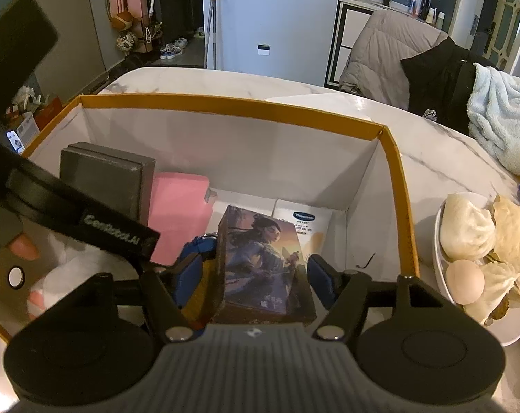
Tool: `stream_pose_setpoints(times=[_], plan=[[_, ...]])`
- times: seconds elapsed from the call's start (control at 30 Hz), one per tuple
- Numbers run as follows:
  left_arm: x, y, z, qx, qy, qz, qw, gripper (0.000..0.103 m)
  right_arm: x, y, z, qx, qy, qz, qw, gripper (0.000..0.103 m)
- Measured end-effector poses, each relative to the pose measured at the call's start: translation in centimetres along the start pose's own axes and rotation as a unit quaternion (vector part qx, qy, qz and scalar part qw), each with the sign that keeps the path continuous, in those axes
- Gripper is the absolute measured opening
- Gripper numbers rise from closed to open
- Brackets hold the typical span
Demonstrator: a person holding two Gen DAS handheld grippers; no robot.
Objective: Organize objects
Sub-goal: 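Lower the gray box with the left tool and open it while the right tool releases the card box, then withdraw both tools from the orange box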
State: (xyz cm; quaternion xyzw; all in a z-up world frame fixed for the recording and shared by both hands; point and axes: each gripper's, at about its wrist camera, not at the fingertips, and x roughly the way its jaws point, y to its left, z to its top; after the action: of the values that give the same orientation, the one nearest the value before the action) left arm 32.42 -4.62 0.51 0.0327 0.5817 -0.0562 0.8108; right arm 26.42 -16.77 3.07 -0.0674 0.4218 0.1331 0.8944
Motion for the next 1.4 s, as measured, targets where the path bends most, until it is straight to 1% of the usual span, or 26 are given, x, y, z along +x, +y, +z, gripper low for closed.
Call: stream_pose_setpoints(times=[0.17,0.23,0.3,0.43,0.57,0.67,0.77,0.93,1.07,1.13,1.23,1.33,1.4], plan=[[-1.6,0.0,-1.0,0.002,-0.016,-0.018,0.9997,0.092,-0.9,-0.2,-0.3,0.019,-0.015,0.016,1.0,0.076],[-2.3,0.0,-1.4,0.004,-0.022,-0.025,0.9994,0.092,-1.5,0.2,-0.5,0.011,-0.023,0.013,1.0,0.078],[-2.8,0.0,-1.8,0.004,-0.028,-0.03,0.9991,0.092,-2.3,0.6,-0.7,-0.005,-0.035,-0.002,0.999,0.081],[-3.5,-0.1,-2.1,0.005,-0.043,-0.021,0.9988,0.093,-3.3,0.8,-0.9,-0.013,-0.043,-0.011,0.999,0.082],[-4.5,0.8,-2.2,-0.021,-0.048,-0.047,0.9975,0.094,-4.2,1.0,-1.3,-0.013,-0.049,-0.009,0.999,0.083],[-5.4,1.2,-2.4,-0.027,-0.058,-0.05,0.9967,0.094,-4.8,0.9,-1.6,-0.012,-0.054,-0.007,0.998,0.083],[-6.7,1.4,-3.1,-0.028,-0.078,-0.051,0.9953,0.094,-5.6,1.2,-1.9,-0.011,-0.063,-0.002,0.998,0.084],[-9.3,1.9,-6.6,-0.027,-0.13,-0.047,0.9901,0.094,-7.9,1.6,-3.2,-0.005,-0.091,0.014,0.996,0.086],[-10.9,1.7,-10.5,-0.011,-0.177,-0.032,0.9836,0.095,-10.5,2.4,-5.5,-0.009,-0.127,0.013,0.992,0.088],[-11.3,2.0,-12.9,-0.015,-0.196,-0.032,0.98,0.097,-11.7,3.0,-7.0,-0.017,-0.142,0.009,0.99,0.09],[-11.1,2.1,-15.7,-0.031,-0.211,-0.029,0.9766,0.097,-12.9,3.8,-9.6,-0.022,-0.157,0.007,0.987,0.092],[-9.9,1.8,-18.4,-0.045,-0.216,-0.017,0.9753,0.097,-13.4,4.4,-12.3,-0.008,-0.164,0.011,0.986,0.092],[-8.9,1.6,-20.0,-0.049,-0.212,-0.007,0.9761,0.097,-13.5,4.7,-13.7,0.002,-0.164,0.018,0.986,0.092]])
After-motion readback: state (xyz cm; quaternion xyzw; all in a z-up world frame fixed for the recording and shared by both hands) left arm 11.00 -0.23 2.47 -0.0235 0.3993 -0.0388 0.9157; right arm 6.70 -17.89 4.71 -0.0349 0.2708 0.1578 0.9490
